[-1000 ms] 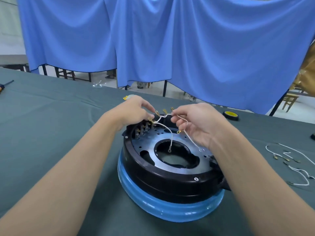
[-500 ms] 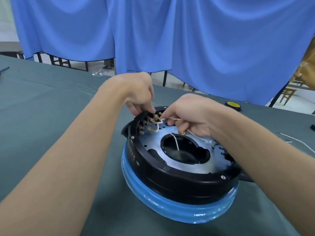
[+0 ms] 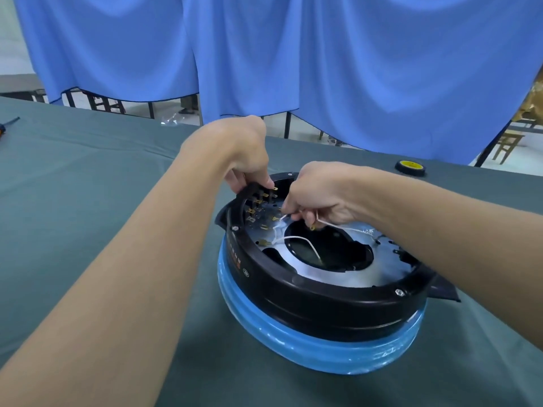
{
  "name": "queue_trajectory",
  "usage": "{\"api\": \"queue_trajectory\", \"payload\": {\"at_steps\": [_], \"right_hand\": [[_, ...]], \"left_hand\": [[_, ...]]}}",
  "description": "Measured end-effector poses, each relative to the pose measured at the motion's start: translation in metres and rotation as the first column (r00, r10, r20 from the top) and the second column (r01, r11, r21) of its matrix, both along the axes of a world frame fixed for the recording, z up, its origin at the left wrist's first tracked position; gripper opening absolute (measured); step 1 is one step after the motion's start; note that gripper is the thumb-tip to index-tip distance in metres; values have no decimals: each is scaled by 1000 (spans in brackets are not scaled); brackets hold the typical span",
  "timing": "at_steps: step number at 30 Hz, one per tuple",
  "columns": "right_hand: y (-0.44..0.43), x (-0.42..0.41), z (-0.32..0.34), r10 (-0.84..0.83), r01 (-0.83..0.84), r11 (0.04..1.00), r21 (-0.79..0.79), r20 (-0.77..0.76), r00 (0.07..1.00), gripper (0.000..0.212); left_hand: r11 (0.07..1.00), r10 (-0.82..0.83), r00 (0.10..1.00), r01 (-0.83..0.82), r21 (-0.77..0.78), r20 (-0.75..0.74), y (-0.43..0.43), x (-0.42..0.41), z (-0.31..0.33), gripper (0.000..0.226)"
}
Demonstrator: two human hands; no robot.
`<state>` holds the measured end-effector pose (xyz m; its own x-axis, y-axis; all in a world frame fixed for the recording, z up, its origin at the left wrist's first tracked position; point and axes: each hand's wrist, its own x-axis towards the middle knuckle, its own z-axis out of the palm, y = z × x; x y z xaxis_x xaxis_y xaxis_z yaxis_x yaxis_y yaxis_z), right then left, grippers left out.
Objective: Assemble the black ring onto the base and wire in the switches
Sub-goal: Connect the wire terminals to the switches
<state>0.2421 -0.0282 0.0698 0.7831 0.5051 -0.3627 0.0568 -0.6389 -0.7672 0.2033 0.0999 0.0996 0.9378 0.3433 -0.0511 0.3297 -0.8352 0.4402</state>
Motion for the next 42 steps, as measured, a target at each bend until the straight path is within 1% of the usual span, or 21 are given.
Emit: {"api": "queue_trajectory", "payload": {"at_steps": [3,5,8,11,16,21,27,36,42], "right_hand": [[-4,1,0,-1,1,1000,0,20,1000,18],[-6,1,-2,-14,13,999,40,18,1000,19],[-7,0,-7,-44,48,991,128,-32,999,16],[-7,3,-8,-61,73,984,160,-78,995,16],[-5,5,-11,-76,95,980,174,-113,991,17],[-4,6,-10,-79,113,973,201,-170,982,16],[-3,7,-10,-79,105,983,153,-165,983,19],[-5,4,-9,-93,125,977,174,-183,979,15],[-4,5,-11,-99,126,974,188,-147,984,15]], "left_hand": [[1000,14,1000,-14,9,-13,-1,0,0,37],[1000,24,999,-24,9,-24,-2,1,0,36],[999,33,999,-32,5,-30,-3,2,0,38],[999,29,999,-30,-24,-17,-3,2,-1,39],[996,14,1000,-16,-91,-23,1,0,-1,28],[992,2,999,-7,-126,-38,2,1,-2,23],[986,1,999,-8,-164,-40,5,0,-3,24],[975,5,1000,-5,-222,-3,8,-1,-5,25],[969,-1,1000,3,-246,7,9,-1,-7,28]]}}
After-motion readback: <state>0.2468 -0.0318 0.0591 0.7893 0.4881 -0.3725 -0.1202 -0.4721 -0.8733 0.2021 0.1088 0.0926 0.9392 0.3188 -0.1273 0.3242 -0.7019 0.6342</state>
